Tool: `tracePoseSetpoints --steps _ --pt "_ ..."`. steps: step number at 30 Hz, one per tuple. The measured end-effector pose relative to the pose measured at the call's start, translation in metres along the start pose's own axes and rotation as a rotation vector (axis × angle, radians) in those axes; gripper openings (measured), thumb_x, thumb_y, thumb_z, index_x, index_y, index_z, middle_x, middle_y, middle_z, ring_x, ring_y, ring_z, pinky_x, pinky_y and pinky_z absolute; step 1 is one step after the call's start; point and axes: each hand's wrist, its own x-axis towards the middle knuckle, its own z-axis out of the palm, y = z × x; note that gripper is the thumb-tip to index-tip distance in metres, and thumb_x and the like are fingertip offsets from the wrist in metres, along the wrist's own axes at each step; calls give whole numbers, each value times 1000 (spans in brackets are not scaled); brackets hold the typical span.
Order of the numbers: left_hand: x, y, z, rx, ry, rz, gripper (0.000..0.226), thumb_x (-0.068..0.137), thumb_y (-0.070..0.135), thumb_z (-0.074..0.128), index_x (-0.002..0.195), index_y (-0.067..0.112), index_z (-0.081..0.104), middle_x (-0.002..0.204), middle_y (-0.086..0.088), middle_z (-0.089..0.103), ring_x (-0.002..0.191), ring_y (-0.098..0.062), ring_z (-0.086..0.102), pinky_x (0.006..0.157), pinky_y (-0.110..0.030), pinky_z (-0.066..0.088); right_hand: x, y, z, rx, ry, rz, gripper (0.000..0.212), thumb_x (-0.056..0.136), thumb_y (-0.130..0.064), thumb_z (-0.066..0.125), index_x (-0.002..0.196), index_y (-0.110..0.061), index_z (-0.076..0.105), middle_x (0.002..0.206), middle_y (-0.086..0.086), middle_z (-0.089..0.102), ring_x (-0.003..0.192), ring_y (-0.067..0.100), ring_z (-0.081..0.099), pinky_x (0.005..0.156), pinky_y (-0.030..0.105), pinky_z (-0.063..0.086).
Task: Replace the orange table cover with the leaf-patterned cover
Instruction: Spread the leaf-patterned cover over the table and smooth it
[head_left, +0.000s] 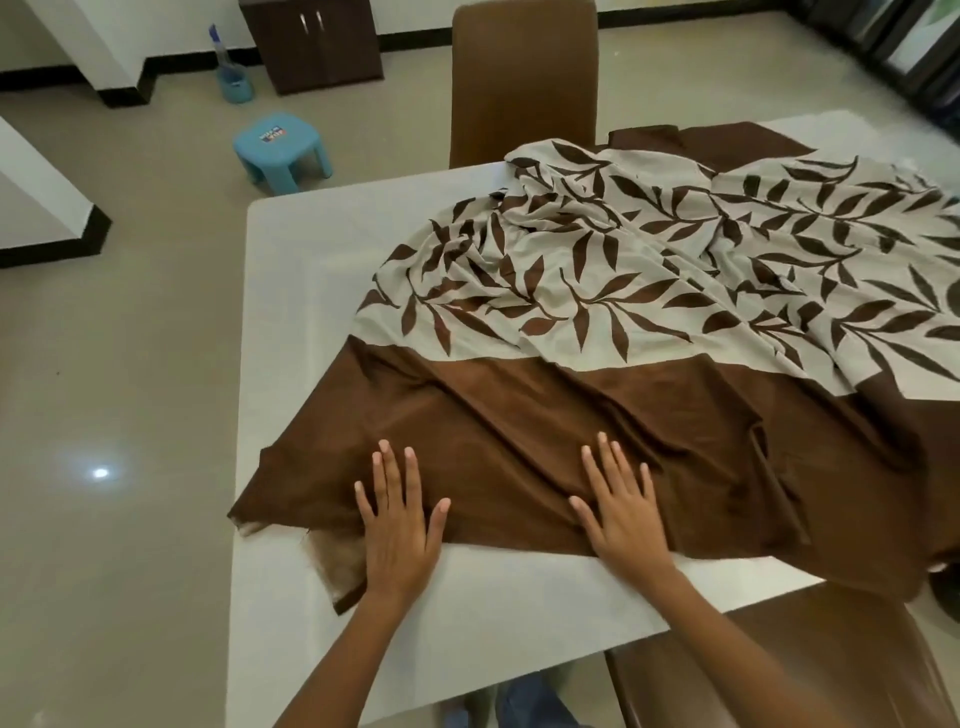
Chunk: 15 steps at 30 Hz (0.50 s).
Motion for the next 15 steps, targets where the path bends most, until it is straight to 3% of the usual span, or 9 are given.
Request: tracePoseSetpoints --steps 4,8,13,15 --pt "5 -19 -1 40 -2 103 72 98 57 11 152 11 3 159 -15 -1 147 -27 2 116 -44 -5 -25 53 -12 -78 -68 -44 64 97 -54 18 151 -19 14 159 -1 4 146 18 7 117 42 5" --pt "14 -54 -10 59 -13 184 74 96 60 13 152 12 3 159 -13 -3 147 -27 2 116 -43 -11 -39 65 -17 -107 -80 10 66 97 -55 15 151 -15 13 159 1 3 145 18 9 117 41 1" --pt "18 -42 -28 34 34 181 74 96 60 14 151 11 10 160 -10 -2 147 -25 2 116 -42 -11 -20 -15 -21 -28 79 56 66 93 -31 36 151 -14 10 159 4 1 146 18 3 118 45 6" --pt "20 -23 -29 12 29 183 71 97 58 14 152 13 8 160 -8 -4 147 -24 1 116 -42 -11 2 -63 -20 46 106 63 65 94 -31 37 151 -16 9 159 4 2 146 16 0 116 45 4"
